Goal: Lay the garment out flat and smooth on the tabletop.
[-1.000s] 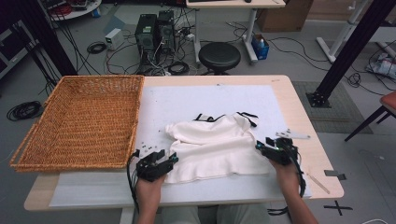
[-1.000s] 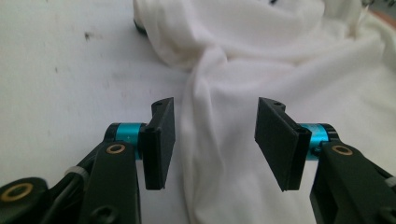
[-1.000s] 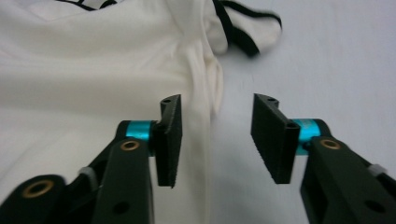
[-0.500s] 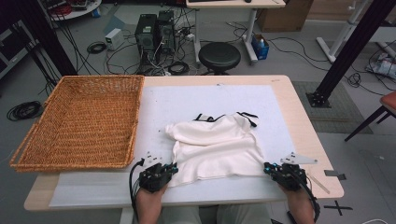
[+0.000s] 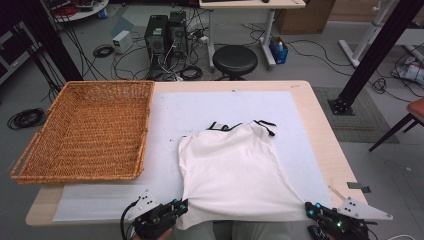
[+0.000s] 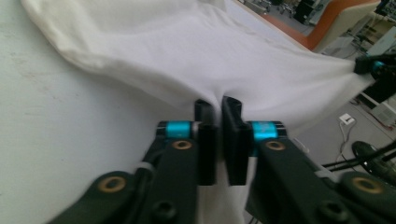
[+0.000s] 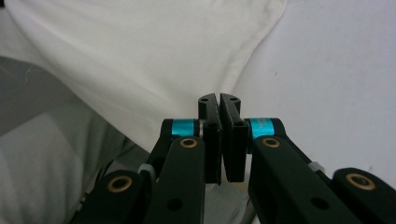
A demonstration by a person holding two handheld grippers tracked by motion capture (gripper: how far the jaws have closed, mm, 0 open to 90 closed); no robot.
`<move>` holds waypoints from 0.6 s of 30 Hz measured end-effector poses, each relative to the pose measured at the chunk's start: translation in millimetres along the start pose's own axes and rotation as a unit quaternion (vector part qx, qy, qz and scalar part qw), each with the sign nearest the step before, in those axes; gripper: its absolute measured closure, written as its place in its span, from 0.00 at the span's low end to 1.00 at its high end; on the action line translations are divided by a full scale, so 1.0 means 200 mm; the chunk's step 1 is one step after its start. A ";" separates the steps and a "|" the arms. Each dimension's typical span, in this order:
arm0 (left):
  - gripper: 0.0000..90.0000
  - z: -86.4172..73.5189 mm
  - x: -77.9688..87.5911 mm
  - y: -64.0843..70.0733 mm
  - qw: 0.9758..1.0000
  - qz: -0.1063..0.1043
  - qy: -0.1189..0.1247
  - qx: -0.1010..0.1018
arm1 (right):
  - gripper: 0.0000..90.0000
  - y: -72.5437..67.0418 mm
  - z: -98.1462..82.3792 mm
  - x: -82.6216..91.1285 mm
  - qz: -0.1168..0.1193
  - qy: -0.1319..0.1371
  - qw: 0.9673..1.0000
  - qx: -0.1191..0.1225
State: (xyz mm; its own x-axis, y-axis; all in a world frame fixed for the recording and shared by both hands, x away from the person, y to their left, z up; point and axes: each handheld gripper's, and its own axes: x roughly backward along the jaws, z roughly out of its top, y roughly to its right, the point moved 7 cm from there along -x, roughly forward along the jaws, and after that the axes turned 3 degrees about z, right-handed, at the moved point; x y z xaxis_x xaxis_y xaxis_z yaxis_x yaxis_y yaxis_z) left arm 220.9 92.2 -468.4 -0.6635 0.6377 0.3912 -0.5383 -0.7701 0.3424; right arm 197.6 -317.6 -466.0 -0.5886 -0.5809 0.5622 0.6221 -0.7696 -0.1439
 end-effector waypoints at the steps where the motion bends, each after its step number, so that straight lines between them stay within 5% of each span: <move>1: 0.65 0.02 -0.01 -0.02 1.000 0.011 0.004 0.007 | 0.97 -0.01 -0.01 0.00 0.003 -0.005 1.000 -0.004; 4: 0.53 0.08 -0.10 -0.08 0.999 0.039 0.008 0.013 | 0.80 0.01 0.03 -0.04 -0.005 0.010 0.999 -0.035; 8: 0.52 0.16 -0.28 -0.19 0.997 0.080 -0.019 0.012 | 0.66 0.09 0.14 -0.20 -0.045 0.016 0.998 -0.049; 11: 0.50 0.17 -0.41 -0.26 0.992 0.108 -0.066 0.025 | 0.58 0.15 0.21 -0.37 -0.065 -0.009 0.996 -0.059; 13: 0.49 0.18 -0.46 -0.27 0.991 0.109 -0.070 0.040 | 0.50 0.18 0.24 -0.48 -0.084 -0.029 0.995 -0.051; 14: 0.54 0.18 -0.47 -0.27 0.990 0.107 -0.074 0.046 | 0.49 0.20 0.25 -0.52 -0.092 -0.039 0.994 -0.046; 16: 0.76 0.16 -0.48 -0.24 0.990 0.112 -0.081 0.024 | 0.55 0.21 0.25 -0.59 -0.095 -0.050 0.993 -0.047; 18: 0.97 0.15 -0.47 -0.22 0.991 0.105 -0.081 0.023 | 0.80 0.22 0.25 -0.59 -0.105 -0.045 0.993 -0.027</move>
State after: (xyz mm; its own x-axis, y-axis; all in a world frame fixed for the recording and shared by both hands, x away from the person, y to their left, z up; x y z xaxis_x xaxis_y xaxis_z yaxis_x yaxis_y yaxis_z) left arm 322.5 65.3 -494.8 -0.6636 0.4610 0.5891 -0.3713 -0.8867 0.2757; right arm 319.9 -269.0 -498.8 -0.6520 -0.3818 0.6551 0.4603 -0.8859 -0.0582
